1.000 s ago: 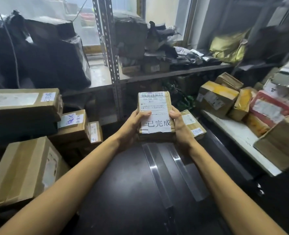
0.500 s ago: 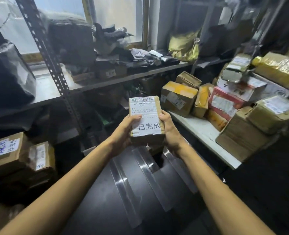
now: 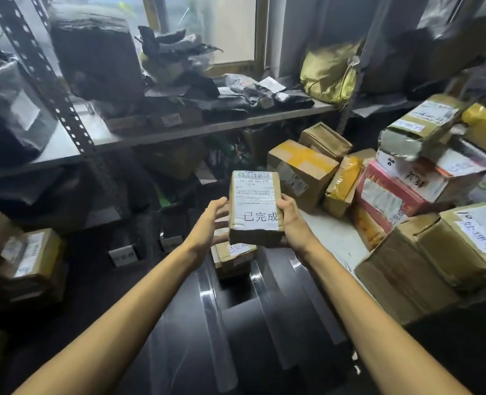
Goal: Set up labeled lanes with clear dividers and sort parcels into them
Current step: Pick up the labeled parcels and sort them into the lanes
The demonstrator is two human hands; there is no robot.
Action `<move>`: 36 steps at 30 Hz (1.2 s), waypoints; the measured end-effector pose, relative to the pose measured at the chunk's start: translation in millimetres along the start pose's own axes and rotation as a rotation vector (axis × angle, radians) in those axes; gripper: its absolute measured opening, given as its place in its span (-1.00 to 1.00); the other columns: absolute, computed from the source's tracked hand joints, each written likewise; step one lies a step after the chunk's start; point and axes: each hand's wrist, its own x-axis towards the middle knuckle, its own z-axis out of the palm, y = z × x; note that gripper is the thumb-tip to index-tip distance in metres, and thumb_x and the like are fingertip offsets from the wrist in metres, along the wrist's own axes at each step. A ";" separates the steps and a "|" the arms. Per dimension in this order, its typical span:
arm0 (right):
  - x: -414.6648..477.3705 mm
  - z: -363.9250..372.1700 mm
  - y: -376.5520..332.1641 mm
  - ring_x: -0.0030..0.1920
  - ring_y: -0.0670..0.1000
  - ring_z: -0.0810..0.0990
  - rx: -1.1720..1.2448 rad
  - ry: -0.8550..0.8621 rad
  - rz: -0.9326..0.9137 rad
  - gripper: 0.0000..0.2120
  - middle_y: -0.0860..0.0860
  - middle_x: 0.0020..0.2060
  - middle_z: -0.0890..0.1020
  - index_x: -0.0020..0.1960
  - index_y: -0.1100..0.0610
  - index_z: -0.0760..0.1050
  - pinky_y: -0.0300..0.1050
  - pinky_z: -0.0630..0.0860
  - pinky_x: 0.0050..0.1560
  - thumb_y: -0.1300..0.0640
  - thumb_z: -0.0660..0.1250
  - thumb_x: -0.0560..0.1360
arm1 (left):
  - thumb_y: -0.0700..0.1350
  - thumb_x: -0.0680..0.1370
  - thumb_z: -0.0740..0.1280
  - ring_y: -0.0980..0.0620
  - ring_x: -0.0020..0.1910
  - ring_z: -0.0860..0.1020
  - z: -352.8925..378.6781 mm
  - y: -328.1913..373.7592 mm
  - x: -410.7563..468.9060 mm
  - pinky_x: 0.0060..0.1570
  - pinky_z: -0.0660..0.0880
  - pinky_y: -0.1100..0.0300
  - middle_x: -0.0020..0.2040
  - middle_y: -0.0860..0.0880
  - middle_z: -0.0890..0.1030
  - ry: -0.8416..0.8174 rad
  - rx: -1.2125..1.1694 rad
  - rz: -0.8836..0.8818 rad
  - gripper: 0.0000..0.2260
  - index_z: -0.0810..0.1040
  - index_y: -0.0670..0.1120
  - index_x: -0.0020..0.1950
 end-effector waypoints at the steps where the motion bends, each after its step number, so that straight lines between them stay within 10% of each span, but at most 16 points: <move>1: 8.9 0.2 1.9 0.04 -0.03 0.66 -0.027 -0.016 0.008 -0.58 -0.12 0.00 0.65 0.46 -0.07 0.29 0.14 0.66 -0.01 -0.14 0.08 0.64 | 0.18 0.57 0.16 -0.02 0.17 0.57 -2.7 -4.1 5.6 0.06 0.55 0.02 0.27 -0.04 0.58 0.032 0.013 -0.010 -0.65 0.56 0.07 0.22; 6: 52.8 10.7 11.5 0.16 0.02 0.61 -0.121 -0.100 0.067 -0.45 -0.11 0.08 0.63 0.48 -0.05 0.28 0.27 0.52 0.27 -0.23 0.08 0.55 | 0.16 0.50 0.23 -0.07 0.27 0.52 -18.3 -18.6 34.1 0.26 0.48 -0.10 0.28 -0.05 0.56 0.131 0.107 -0.045 -0.56 0.47 0.04 0.34; 12: 110.6 27.5 26.0 0.17 -0.02 0.59 -0.260 -0.212 0.110 -0.44 -0.11 0.13 0.59 0.52 -0.07 0.18 0.15 0.54 0.25 -0.26 0.06 0.58 | 0.05 0.62 0.16 0.13 -0.03 0.61 -40.9 -40.3 74.8 -0.07 0.52 0.13 -0.17 0.24 0.68 0.248 0.075 -0.087 -0.82 0.57 0.16 -0.01; 16: 136.4 42.1 36.0 0.08 -0.16 0.56 -0.371 -0.255 0.109 -0.52 -0.30 -0.02 0.53 0.52 -0.06 0.19 0.01 0.51 0.23 -0.19 0.08 0.66 | 0.03 0.65 0.11 0.10 -0.02 0.62 -50.0 -49.2 92.0 -0.10 0.52 0.16 -0.04 0.16 0.65 0.267 0.064 -0.133 -0.76 0.58 0.16 0.01; 36: 152.9 58.3 45.9 0.37 0.11 0.45 -0.607 -0.243 0.030 -0.52 0.10 0.44 0.41 0.53 0.02 0.22 0.14 0.38 0.39 -0.10 0.08 0.65 | 0.15 0.62 0.06 -0.01 0.14 0.58 -60.2 -58.4 100.7 0.13 0.50 0.03 0.21 0.11 0.56 0.222 0.151 -0.237 -0.69 0.48 0.14 0.26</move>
